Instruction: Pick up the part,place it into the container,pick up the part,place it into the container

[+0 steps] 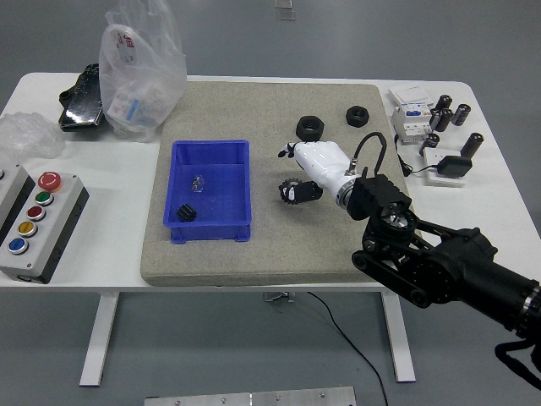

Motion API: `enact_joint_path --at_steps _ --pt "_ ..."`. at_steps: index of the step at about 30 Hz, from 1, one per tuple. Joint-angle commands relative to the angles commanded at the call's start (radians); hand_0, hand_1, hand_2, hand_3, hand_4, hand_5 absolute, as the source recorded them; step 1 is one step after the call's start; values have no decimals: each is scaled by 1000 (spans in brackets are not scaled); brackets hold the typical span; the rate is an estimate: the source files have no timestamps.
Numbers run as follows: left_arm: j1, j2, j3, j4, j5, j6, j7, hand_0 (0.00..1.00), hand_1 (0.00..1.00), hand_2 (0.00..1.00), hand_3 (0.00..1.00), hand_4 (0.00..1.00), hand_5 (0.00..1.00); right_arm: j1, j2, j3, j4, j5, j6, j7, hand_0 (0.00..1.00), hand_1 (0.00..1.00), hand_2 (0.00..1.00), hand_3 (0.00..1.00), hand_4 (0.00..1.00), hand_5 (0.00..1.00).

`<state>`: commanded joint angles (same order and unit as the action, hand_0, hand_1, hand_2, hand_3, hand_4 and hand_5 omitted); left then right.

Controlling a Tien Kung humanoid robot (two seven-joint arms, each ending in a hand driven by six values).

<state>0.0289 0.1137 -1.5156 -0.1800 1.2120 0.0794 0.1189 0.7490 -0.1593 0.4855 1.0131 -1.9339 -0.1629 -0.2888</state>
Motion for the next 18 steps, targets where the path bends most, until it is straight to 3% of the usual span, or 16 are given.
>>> enact_joint_path --at_steps 12,13,18 --pt "-2 1 -2 0 6 0 6 680 657 665 746 865 412 17 24 -57 -60 -4 41 -30 520 743 832 879 998 601" --pt "-3 1 -2 0 6 0 6 680 657 665 747 864 412 17 25 -62 -63 -3 37 -31 490 700 753 795 869 415" --pt "-5 2 0 0 6 -1 4 680 657 665 747 864 412 16 33 -83 -81 11 21 -32 490 700 753 795 869 415"
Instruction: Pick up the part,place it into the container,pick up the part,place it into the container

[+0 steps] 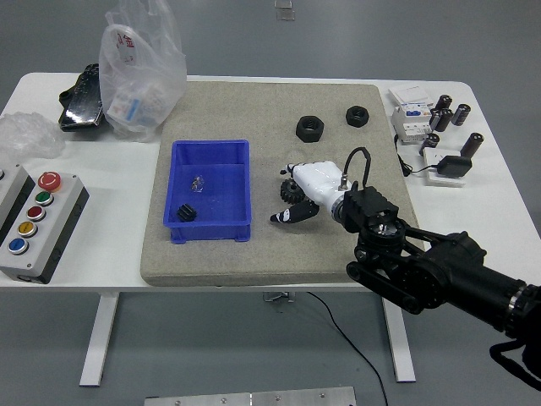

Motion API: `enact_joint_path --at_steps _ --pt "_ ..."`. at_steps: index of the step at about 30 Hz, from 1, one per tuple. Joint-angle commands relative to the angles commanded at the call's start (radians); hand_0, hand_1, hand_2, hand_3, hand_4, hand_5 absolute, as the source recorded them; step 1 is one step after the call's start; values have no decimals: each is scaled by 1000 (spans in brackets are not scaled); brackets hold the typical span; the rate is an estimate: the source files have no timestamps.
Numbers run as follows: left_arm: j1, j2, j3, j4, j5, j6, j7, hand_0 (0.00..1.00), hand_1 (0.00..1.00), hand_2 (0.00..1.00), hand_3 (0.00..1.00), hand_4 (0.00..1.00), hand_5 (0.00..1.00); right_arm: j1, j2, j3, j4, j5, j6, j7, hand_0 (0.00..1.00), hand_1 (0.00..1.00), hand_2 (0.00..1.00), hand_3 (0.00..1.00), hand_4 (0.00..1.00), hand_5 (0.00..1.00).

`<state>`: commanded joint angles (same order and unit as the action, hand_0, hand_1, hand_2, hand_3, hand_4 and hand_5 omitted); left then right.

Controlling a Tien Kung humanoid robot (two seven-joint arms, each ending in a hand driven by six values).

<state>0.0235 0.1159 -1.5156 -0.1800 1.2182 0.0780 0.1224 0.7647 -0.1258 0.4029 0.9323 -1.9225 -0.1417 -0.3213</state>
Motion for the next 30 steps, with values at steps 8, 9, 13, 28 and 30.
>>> enact_joint_path --at_steps 8,9,13,28,30 --pt "0 -2 4 0 -4 -6 -3 680 656 665 741 862 411 -9 8 -15 -28 43 -45 7 424 536 480 551 409 74" --pt "0 -2 4 0 -4 -6 -3 680 656 665 741 862 411 -10 9 -16 -28 45 -50 8 424 536 480 551 409 74" --pt "1 -2 4 0 -4 -7 -4 680 656 665 738 861 410 -13 11 -20 -33 47 -66 13 417 512 399 492 359 51" --pt "2 -4 -1 0 -6 -7 -5 680 657 665 736 860 409 4 -26 -3 113 15 -124 26 410 499 374 479 337 40" --pt "2 -5 -2 0 -6 -7 -5 680 657 665 736 860 409 9 -26 -7 150 9 -131 25 410 499 374 479 337 40"
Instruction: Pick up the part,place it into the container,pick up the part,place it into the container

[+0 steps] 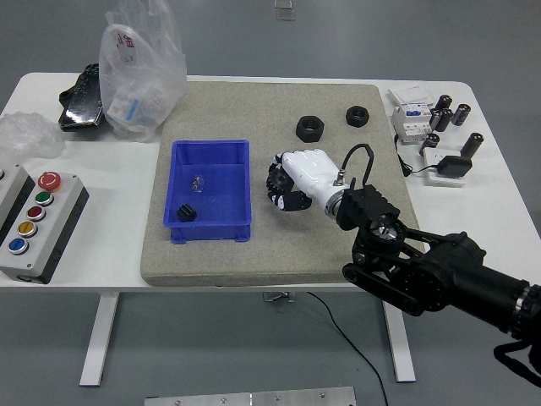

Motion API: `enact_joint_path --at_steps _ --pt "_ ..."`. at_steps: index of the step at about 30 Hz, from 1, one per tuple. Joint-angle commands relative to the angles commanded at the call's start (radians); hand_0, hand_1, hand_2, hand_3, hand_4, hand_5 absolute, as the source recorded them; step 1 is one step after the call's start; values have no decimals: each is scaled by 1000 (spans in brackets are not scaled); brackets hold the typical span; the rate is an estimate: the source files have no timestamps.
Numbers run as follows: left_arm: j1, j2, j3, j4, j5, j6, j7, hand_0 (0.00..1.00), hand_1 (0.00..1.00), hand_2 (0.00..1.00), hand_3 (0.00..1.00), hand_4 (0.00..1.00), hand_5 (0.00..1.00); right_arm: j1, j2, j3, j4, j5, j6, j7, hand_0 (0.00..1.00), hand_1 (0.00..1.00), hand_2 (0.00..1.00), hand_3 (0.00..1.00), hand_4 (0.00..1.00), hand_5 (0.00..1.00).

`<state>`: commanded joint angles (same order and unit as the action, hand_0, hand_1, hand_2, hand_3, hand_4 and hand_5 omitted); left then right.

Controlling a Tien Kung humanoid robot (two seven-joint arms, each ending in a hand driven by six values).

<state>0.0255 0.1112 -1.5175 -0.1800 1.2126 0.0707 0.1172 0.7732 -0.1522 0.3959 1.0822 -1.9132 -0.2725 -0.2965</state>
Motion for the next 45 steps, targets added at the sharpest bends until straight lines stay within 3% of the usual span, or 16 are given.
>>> enact_joint_path --at_steps 6,7,10,12,13,18,19,24,25,30,31,36,37,45 --pt "1 -2 0 0 0 0 1 680 657 665 736 860 409 19 13 -55 135 -22 -26 0 399 493 368 478 340 37" --pt "1 -2 0 0 0 0 1 681 657 665 736 861 410 21 16 -66 153 -29 -29 0 403 511 444 496 401 2" --pt "1 -2 -1 0 0 1 3 681 657 665 736 861 410 26 29 -98 192 -50 -37 2 403 511 444 496 401 2" --pt "1 -2 -2 0 0 1 4 681 657 665 736 861 410 29 37 -109 195 -58 -35 2 403 511 444 496 401 2" --pt "1 -2 -2 0 0 1 4 681 657 665 735 861 410 31 40 -112 192 -62 -34 2 403 588 613 613 356 82" --pt "1 -2 -3 0 1 1 5 681 657 665 735 861 410 34 45 -110 166 -70 -29 1 403 588 613 613 356 82" --pt "1 -2 -2 0 0 1 5 681 657 665 735 861 410 35 46 -109 160 -70 -30 2 385 646 675 653 329 279" --pt "0 -3 -2 0 0 0 3 681 657 665 735 861 410 35 51 -110 139 -70 -25 -4 385 646 675 653 329 279" --pt "0 -3 -2 0 0 0 3 681 657 665 735 861 409 35 51 -111 137 -70 -22 -6 402 689 743 687 378 268" --pt "0 -3 -1 0 1 0 3 681 657 665 735 861 409 33 52 -112 133 -73 4 -14 402 689 743 687 378 268" --pt "0 -3 -1 0 1 0 4 681 657 665 735 861 410 33 52 -111 133 -73 7 -15 417 718 791 764 581 306" --pt "-1 -2 0 0 1 -1 3 681 657 665 735 861 410 31 50 -100 132 -77 15 -15 417 718 791 764 581 306" --pt "-1 -2 -1 0 1 -1 3 681 657 665 735 862 410 30 49 -98 132 -77 16 -15 417 720 799 807 684 321" --pt "0 -1 -3 0 4 0 4 681 657 665 734 860 407 9 30 -39 151 -6 -21 14 402 712 792 791 694 322"
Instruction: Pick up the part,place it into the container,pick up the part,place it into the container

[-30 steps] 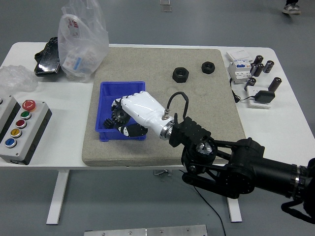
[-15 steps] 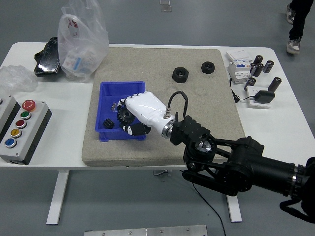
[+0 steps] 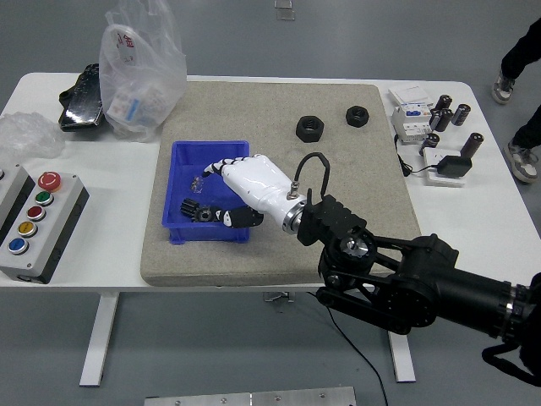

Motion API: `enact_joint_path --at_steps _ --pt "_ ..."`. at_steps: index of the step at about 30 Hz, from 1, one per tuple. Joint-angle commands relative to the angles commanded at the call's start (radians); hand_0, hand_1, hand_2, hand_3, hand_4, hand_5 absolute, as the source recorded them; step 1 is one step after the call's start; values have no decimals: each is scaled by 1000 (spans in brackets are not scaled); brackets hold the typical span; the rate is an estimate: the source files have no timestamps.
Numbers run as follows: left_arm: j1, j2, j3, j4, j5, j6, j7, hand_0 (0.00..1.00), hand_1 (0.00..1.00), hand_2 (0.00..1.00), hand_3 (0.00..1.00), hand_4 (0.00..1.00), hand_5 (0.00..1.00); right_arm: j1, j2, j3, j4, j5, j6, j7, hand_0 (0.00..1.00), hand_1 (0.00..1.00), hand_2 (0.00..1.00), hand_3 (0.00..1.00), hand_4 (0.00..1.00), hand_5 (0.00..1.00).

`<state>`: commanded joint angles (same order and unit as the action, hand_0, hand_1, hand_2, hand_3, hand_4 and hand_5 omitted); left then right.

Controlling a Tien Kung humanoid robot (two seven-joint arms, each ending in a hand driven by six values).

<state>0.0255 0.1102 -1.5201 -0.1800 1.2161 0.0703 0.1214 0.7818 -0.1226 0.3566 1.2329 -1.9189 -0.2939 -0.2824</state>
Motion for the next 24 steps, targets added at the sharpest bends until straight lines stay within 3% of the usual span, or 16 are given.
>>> enact_joint_path --at_steps 6,9,10,15,16,24 --pt "0 -1 -1 0 2 0 -1 681 657 665 734 860 406 -74 -57 131 38 86 -55 33 392 689 760 756 693 323" --pt "1 0 0 0 1 0 0 681 657 665 734 860 406 -129 -94 209 14 153 -67 85 392 689 760 756 693 323" --pt "1 1 0 0 1 0 1 681 657 665 734 860 406 -149 -104 235 5 184 -61 107 445 689 742 732 697 319" --pt "2 6 -4 0 7 2 5 681 657 665 734 860 406 -253 -129 359 -12 361 -7 231 445 689 742 732 697 319" --pt "2 7 -4 0 7 2 4 680 656 665 734 859 406 -277 -127 388 -11 400 9 259 527 686 729 703 702 332" --pt "8 3 -1 0 7 2 3 680 656 665 734 859 406 -458 -85 602 61 704 140 454 529 653 694 682 710 359"
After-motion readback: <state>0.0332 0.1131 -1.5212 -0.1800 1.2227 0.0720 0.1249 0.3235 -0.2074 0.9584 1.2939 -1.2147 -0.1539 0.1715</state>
